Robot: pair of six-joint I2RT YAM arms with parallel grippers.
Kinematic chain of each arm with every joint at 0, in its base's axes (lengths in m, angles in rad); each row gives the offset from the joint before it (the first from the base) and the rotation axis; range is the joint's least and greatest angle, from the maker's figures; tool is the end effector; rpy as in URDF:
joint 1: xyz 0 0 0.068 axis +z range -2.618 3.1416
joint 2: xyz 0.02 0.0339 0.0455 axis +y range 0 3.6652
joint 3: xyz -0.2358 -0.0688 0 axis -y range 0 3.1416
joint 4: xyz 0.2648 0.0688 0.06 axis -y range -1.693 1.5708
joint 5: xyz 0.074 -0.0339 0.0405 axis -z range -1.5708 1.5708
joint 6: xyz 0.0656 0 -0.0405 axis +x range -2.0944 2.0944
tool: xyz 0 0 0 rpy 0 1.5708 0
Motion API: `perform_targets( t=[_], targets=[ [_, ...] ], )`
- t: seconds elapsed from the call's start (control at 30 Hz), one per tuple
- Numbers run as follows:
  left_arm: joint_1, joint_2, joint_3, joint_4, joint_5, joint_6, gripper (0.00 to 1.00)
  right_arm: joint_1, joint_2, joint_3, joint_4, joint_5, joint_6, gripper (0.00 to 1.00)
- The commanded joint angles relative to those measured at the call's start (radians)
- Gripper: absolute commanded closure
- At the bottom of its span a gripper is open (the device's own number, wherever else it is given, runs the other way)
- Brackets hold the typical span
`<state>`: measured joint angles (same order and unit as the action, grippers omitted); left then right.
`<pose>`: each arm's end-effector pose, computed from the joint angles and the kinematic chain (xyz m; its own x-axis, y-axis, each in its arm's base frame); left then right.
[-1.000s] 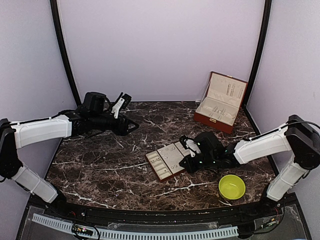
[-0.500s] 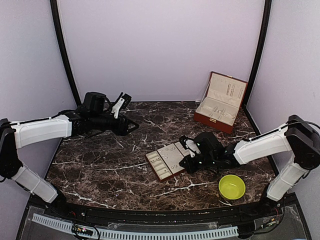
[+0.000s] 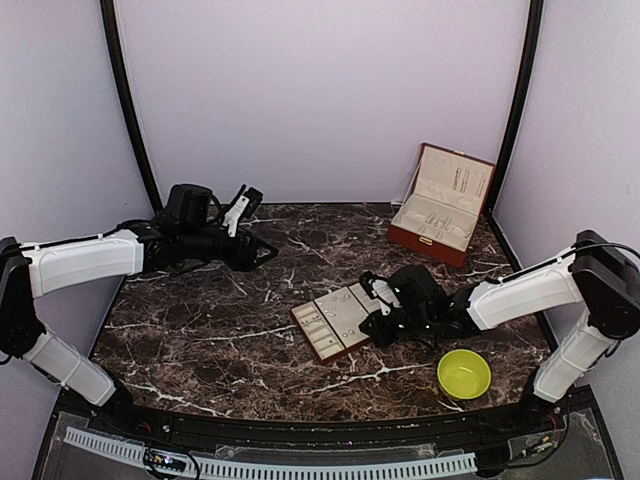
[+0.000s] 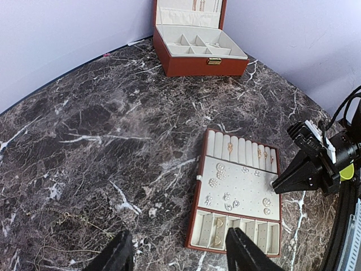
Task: Organize the mixed jewelry
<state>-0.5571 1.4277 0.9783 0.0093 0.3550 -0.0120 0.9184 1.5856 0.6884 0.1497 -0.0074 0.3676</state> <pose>0.3050 -0.2169 0.2282 -0.3707 0.2177 -0.9029 0.7583 0.6323 -0.1589 0.2048 0.2688 0.0848 -0.6719 -0.2875 -0.6826 -0.5963 0.7566 0.2683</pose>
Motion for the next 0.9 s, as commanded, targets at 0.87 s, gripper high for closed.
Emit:
perform_targets(
  t=[0.87],
  targets=[
    [0.004, -0.012, -0.007, -0.001, 0.007, -0.002, 0.42, 0.036, 0.037, -0.015, -0.049, -0.02, -0.037, 0.96]
  ],
)
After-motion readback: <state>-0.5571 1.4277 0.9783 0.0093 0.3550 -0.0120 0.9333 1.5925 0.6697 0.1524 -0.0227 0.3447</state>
